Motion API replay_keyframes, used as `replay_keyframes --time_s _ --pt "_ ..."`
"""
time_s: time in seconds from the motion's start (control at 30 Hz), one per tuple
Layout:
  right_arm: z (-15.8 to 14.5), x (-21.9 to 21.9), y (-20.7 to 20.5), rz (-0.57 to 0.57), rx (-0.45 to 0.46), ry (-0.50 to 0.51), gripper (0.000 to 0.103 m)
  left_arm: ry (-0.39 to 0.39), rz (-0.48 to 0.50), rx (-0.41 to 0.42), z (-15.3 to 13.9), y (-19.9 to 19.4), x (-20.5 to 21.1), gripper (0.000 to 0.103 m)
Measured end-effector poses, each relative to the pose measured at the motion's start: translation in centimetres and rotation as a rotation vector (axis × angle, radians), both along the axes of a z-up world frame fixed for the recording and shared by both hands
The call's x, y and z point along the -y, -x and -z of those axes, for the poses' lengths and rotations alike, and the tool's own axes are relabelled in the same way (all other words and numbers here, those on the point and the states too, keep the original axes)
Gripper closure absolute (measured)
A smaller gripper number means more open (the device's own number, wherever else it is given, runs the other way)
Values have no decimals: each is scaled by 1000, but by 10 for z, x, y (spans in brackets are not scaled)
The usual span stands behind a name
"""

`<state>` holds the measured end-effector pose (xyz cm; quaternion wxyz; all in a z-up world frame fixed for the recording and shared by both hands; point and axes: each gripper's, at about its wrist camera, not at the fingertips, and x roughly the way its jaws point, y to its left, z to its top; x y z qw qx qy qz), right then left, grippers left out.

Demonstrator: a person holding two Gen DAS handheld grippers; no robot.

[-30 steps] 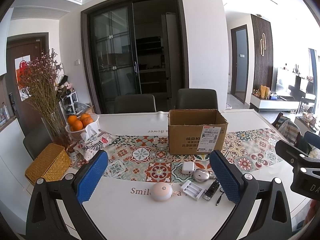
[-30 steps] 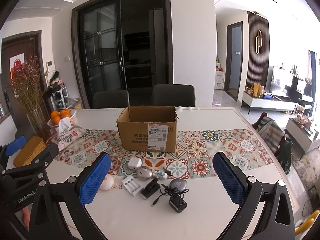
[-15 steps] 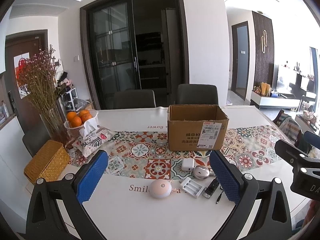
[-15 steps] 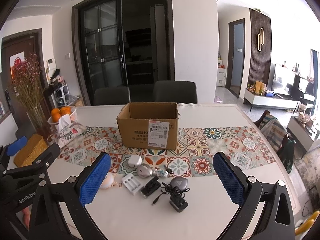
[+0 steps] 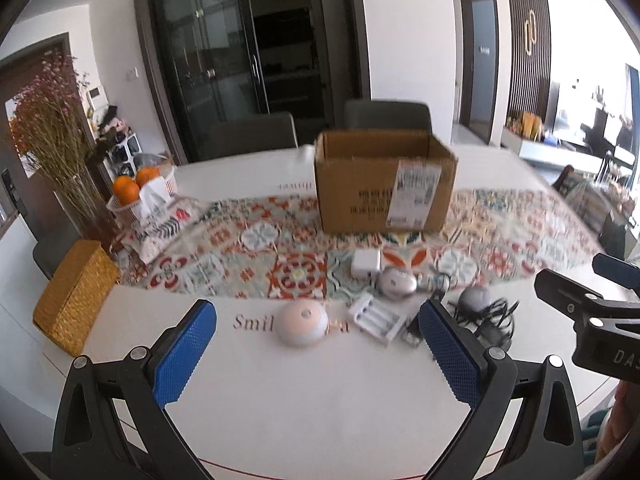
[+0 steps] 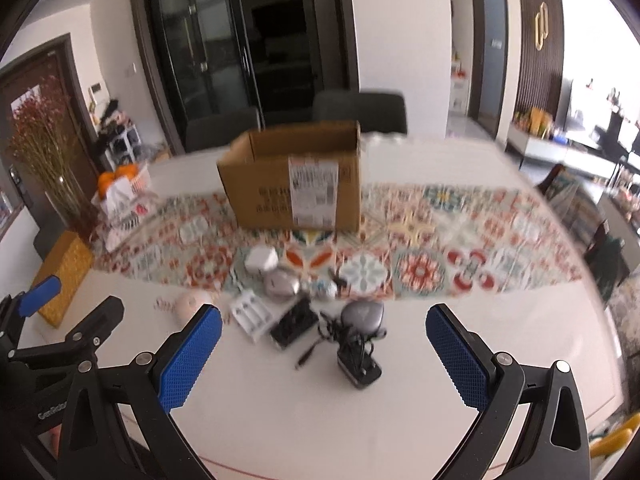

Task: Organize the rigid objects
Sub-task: 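Grasp the black charger with cable with the right tool while the left tool approaches the pink night light, then lift the black charger with the right tool while the left tool grasps the pink round night light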

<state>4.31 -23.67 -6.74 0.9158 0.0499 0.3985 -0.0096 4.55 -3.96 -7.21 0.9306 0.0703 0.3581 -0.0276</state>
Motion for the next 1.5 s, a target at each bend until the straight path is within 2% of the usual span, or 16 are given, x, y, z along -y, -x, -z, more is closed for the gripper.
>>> replay_keyframes --time_s 0.3,0.5,0.8,0.97,1.1,1.33,1.43,1.5 --pt "65 19 -25 -53 -167 -37 4 -8 -23 -102 50 -14 15 0" --pt "102 26 -41 -80 -264 -33 15 -20 -54 -201 86 -23 24 0" --pt "147 31 -57 -122 -371 -41 32 -20 -91 -285 118 -32 33 0" --pt "158 32 -66 -145 -384 -32 43 -11 -120 -314 129 -36 34 1" --pt "166 32 -71 -159 -391 -43 60 -4 -139 -340 134 -39 33 3" --pt "166 31 -70 -172 -383 -44 64 -32 -116 -333 133 -41 36 4" --pt "158 27 -65 -177 -374 -51 71 -31 -93 -320 128 -43 35 4" --pt "147 22 -60 -175 -353 -41 73 -40 -69 -309 125 -46 33 4"
